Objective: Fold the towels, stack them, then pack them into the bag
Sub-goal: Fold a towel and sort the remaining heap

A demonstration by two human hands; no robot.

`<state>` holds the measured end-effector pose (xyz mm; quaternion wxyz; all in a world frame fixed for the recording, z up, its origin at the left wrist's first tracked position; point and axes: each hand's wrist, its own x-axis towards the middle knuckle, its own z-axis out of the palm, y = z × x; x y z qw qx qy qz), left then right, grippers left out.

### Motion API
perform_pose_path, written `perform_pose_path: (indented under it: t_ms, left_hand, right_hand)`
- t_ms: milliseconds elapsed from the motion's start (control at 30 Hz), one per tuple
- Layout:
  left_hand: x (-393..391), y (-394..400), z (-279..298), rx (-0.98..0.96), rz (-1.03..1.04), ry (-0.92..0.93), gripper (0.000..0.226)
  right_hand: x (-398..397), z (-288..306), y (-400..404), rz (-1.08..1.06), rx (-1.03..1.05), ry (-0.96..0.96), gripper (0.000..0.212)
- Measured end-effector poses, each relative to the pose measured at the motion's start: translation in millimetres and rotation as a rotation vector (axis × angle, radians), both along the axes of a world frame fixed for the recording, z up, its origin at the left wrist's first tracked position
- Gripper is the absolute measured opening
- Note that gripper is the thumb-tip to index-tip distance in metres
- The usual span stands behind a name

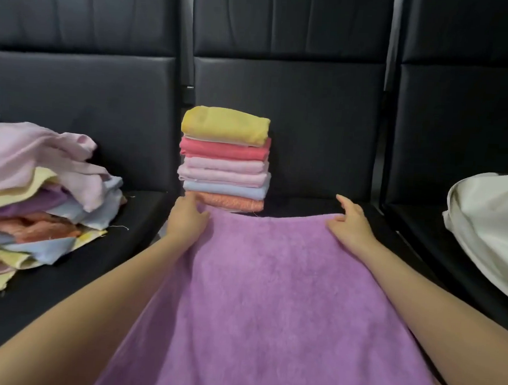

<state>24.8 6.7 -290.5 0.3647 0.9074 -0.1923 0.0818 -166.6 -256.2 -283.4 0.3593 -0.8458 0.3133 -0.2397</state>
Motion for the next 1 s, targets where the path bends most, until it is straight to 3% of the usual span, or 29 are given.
perform_pose_path:
  t_ms: [100,200,300,433,500,700,767,833,933,1000]
  left_hand:
    - [-15,7,3,0.235,0.008,-0.043,0.051]
    - [-39,18,14,0.274,0.024,-0.032,0.058]
    - [-72,25,33,0.185,-0.049,0.007,0.055]
    - [-128,32,54,0.014,-0.23,0.021,0.042]
    - [-158,36,55,-0.045,-0.326,0.02,0.033]
    - [-226,57,52,0.066,-0.661,0.017,0.013]
    - [-239,64,48,0.117,-0.768,-0.003,0.014]
    - [-250,68,42,0.218,-0.854,-0.041,0.013]
    - [-254,73,29,0.331,-0.965,-0.129,0.041]
    - [-252,79,20,0.35,-0.986,-0.165,0.049]
  right_hand:
    - [-8,4,9,0.124,-0.177,0.157,0.069]
    - [-26,20,24,0.061,-0.149,0.225,0.064]
    - [-53,39,40,-0.041,-0.018,0.209,0.057]
    - [-93,54,65,-0.07,0.174,0.302,0.028]
    - [-110,52,72,-0.078,0.303,0.301,0.032]
    - [-164,53,88,-0.079,0.616,0.141,0.047]
    - [-178,54,94,-0.029,0.73,0.051,0.044]
    - [-192,54,101,0.04,0.809,0.083,0.034]
    - [-209,55,111,0.172,0.77,0.241,0.021]
    - [-217,53,117,0.26,0.663,0.237,0.01]
